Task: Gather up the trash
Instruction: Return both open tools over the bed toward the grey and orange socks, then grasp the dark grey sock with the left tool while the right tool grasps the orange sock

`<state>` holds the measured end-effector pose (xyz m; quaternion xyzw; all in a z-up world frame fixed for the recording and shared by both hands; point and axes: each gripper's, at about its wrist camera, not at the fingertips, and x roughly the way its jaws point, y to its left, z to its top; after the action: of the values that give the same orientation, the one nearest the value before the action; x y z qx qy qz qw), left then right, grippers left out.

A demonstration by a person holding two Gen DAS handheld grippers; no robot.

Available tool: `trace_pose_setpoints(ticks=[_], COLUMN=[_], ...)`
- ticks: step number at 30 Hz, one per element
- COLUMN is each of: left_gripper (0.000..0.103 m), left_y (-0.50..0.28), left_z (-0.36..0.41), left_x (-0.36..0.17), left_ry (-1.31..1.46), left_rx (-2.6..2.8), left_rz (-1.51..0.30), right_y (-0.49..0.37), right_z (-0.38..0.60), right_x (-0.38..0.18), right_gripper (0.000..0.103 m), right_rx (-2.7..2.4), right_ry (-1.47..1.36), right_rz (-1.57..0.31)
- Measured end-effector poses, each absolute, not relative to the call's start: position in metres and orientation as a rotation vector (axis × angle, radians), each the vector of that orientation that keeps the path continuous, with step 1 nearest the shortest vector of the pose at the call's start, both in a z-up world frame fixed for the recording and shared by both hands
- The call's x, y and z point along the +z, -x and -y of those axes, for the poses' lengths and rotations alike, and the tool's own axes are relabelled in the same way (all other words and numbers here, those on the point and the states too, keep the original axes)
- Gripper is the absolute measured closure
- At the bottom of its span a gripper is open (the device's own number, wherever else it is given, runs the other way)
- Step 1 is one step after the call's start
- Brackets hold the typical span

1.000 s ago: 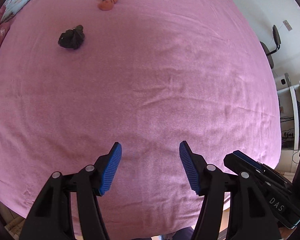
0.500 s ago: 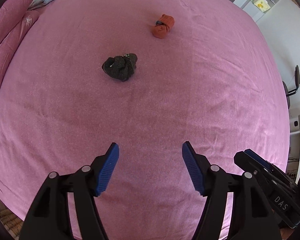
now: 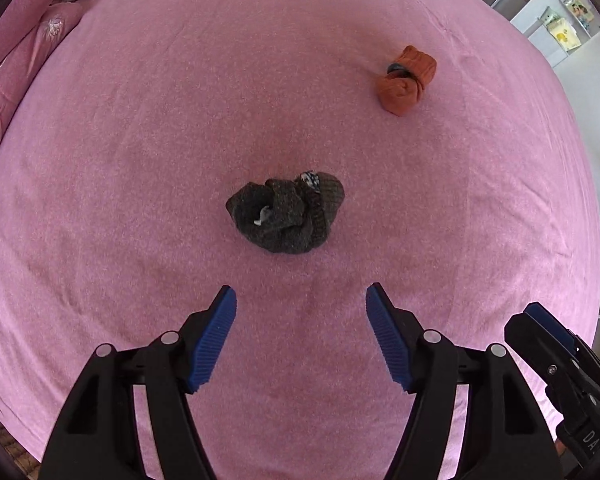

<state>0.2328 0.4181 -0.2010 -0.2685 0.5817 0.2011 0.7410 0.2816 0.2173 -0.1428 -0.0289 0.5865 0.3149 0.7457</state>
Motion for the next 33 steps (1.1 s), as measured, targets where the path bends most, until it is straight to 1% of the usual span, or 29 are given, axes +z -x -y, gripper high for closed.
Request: trace_pose_setpoints(ticks=[7, 9, 10, 11, 12, 14, 17, 20, 25, 29, 33], left_gripper=[0.036, 0.038, 0.045, 0.048, 0.049, 0.059, 0.064, 0.066, 0.066, 0.066, 0.066], left_y=[-0.267, -0.276, -0.281, -0.283, -0.286, -0.29, -0.294, -0.298, -0.303, -0.314, -0.323], left_z=[-0.439, -0.443, -0.444, -0.446, -0.447, -0.45, -0.453, -0.465, -0.493, -0.509, -0.517], left_x=[-0.226, -0.232, -0.237, -0.241, -0.243, -0.244, -0.238, -0.229, -0.214, -0.215, -0.218], left_ry=[0.536, 0.523, 0.524, 0.532, 0.547, 0.577, 0.622, 0.674, 0.738, 0.759, 0.771], left_rx=[0.437, 0.441, 0.44, 0.437, 0.435, 0.426, 0.418, 0.406, 0.428, 0.442, 0.444], left_rz=[-1.313, -1.319, -1.325, -1.328, -1.322, -1.306, -1.284, -1.237, -1.162, -1.15, -1.149], right_y=[-0.31, -0.316, -0.319, -0.321, -0.323, -0.328, -0.337, -0.352, -0.392, -0.421, -0.436], right_z=[-0.243, -0.25, -0.254, -0.257, -0.26, -0.267, -0.279, -0.296, -0.326, -0.346, -0.358], right_x=[-0.163, -0.167, -0.169, -0.171, -0.173, -0.176, -0.18, -0.182, -0.191, -0.203, -0.223], right_gripper=[0.045, 0.045, 0.045, 0.045, 0.045, 0.045, 0.045, 0.044, 0.043, 0.043, 0.044], right_rx=[0.697, 0.701, 0.706, 0.708, 0.712, 0.718, 0.715, 0.711, 0.698, 0.651, 0.62], right_ry=[0.051, 0.055, 0.057, 0.06, 0.064, 0.072, 0.097, 0.127, 0.108, 0.079, 0.049], right_rz=[-1.305, -1.312, -1.312, -1.313, -1.313, -1.311, -1.303, -1.273, -1.261, -1.28, -1.355])
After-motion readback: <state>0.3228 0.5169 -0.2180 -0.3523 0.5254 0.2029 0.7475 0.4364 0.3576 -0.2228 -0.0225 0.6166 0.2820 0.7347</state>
